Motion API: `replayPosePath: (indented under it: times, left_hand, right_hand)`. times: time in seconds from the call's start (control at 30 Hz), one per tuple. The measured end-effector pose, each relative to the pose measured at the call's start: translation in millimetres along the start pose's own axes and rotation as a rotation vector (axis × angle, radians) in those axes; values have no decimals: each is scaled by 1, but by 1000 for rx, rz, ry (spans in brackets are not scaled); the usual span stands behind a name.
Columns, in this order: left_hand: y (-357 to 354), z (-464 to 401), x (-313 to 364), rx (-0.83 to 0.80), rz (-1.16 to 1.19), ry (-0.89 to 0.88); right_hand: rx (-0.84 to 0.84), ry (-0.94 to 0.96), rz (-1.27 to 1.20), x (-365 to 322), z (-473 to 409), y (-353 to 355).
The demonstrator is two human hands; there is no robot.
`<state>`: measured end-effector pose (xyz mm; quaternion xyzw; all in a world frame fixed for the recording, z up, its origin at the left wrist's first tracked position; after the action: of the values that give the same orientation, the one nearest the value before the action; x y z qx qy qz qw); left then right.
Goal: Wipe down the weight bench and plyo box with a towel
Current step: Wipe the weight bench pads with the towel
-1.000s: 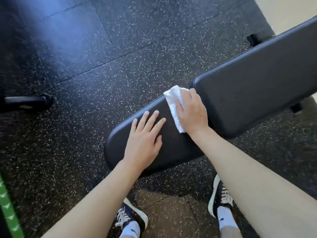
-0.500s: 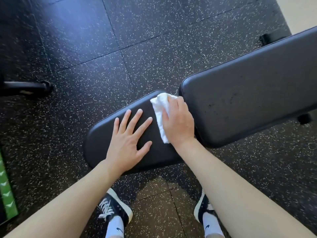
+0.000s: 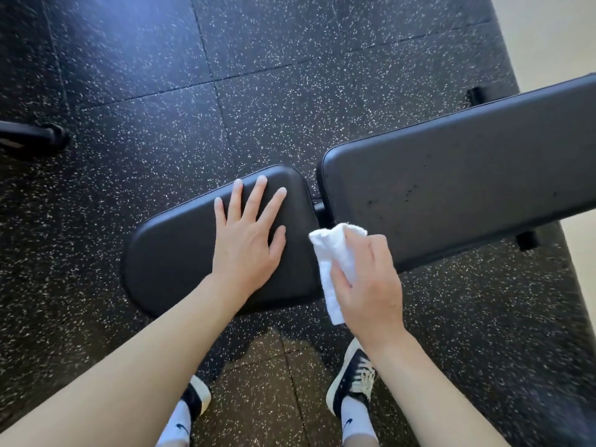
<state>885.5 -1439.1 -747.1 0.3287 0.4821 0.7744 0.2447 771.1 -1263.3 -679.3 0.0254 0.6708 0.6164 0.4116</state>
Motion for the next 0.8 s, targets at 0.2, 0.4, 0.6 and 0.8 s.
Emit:
replayPosePath:
  times: [0.2,0.4,0.6,0.8]
  left_hand:
    - [-13,-12,31,102,82,265]
    - [-14,-12,32,168,56,289]
    - [-8,-13,34,215,33,299]
    - [-5,-14,33,262,15,311]
  right_hand:
    - [14,71,251,34,-44,-1]
    - [5,276,394,30,-76,-26]
    - [11,348,390,7,-169,-37]
    - [5,398,330,2,-173,-28]
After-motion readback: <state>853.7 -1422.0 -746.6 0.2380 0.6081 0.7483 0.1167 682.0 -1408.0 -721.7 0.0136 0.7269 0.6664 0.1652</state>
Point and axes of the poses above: each hand's wrist, its own z-axis away from the middle knuckle, its own y-axis out of the back of the hand, x = y × z, the point moved 10 cm from there along -z, towards the middle knuckle, and after that the axes turned 9 degrees about -x, right-handed, at the moved point
